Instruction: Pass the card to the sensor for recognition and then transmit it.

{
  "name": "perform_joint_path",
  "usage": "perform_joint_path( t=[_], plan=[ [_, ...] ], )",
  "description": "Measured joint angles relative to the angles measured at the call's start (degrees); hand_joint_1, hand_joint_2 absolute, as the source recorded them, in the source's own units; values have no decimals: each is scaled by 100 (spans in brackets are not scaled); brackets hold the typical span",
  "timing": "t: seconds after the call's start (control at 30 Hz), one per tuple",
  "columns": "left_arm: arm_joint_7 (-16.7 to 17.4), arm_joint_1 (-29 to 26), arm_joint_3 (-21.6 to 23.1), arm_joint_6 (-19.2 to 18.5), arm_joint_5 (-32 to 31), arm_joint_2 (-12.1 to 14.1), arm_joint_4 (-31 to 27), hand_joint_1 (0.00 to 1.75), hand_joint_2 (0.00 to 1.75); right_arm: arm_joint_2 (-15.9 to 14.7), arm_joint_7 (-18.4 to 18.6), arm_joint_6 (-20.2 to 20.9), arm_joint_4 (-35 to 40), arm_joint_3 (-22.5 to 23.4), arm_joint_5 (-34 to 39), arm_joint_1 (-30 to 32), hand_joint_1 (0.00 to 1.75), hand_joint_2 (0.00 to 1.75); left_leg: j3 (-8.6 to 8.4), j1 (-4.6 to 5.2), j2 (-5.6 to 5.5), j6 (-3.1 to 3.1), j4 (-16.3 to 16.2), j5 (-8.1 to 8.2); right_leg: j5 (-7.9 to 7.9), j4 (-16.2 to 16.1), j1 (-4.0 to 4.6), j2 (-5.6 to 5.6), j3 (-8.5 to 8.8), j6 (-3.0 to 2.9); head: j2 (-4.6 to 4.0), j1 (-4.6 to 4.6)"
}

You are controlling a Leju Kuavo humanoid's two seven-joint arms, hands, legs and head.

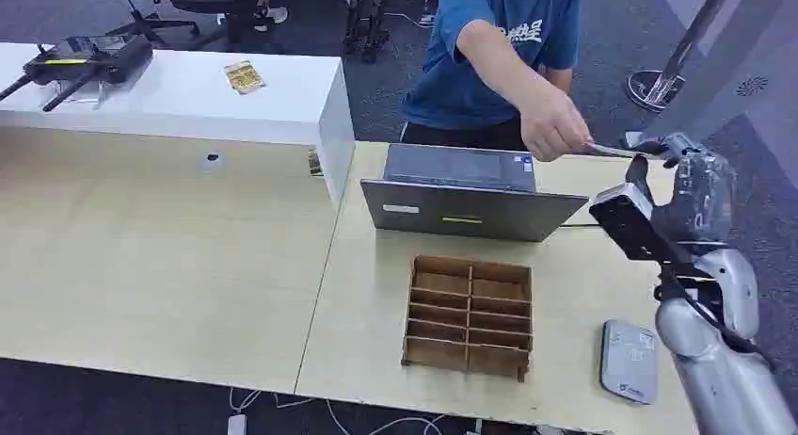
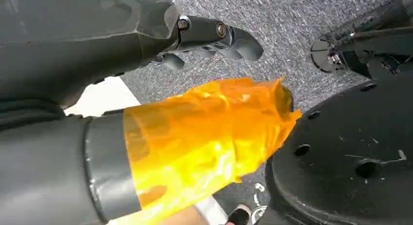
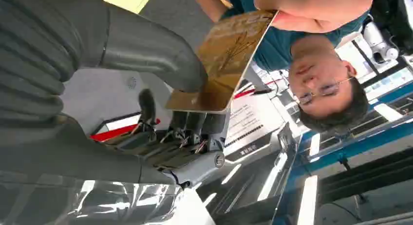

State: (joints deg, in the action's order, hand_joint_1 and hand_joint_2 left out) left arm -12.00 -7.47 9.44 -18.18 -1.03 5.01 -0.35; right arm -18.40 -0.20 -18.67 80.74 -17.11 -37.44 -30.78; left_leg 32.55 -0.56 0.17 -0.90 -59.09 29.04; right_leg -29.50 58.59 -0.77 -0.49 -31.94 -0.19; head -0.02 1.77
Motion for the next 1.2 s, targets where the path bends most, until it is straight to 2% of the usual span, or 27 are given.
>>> perform_joint_path(
  t=[0.83,1.1,1.2],
  plan=[
    [0,0,-13,9,-26,0,0,0,0,2,4,0,-26,4,138,15,175,175,-1,0,1,0,0,0,0,0,0,1,0,0,0,-2],
    [0,-1,-96,-9,-17,-7,0,0,0,92,-59,540,-116,199,1512,20,175,175,-1,0,0,0,0,0,0,0,0,1,0,0,0,-2],
    [4,-1,-111,-35,-15,-11,0,0,0,183,-5,955,-192,404,2778,21,175,175,-1,0,0,0,0,0,0,0,0,0,0,0,0,0]
  ],
)
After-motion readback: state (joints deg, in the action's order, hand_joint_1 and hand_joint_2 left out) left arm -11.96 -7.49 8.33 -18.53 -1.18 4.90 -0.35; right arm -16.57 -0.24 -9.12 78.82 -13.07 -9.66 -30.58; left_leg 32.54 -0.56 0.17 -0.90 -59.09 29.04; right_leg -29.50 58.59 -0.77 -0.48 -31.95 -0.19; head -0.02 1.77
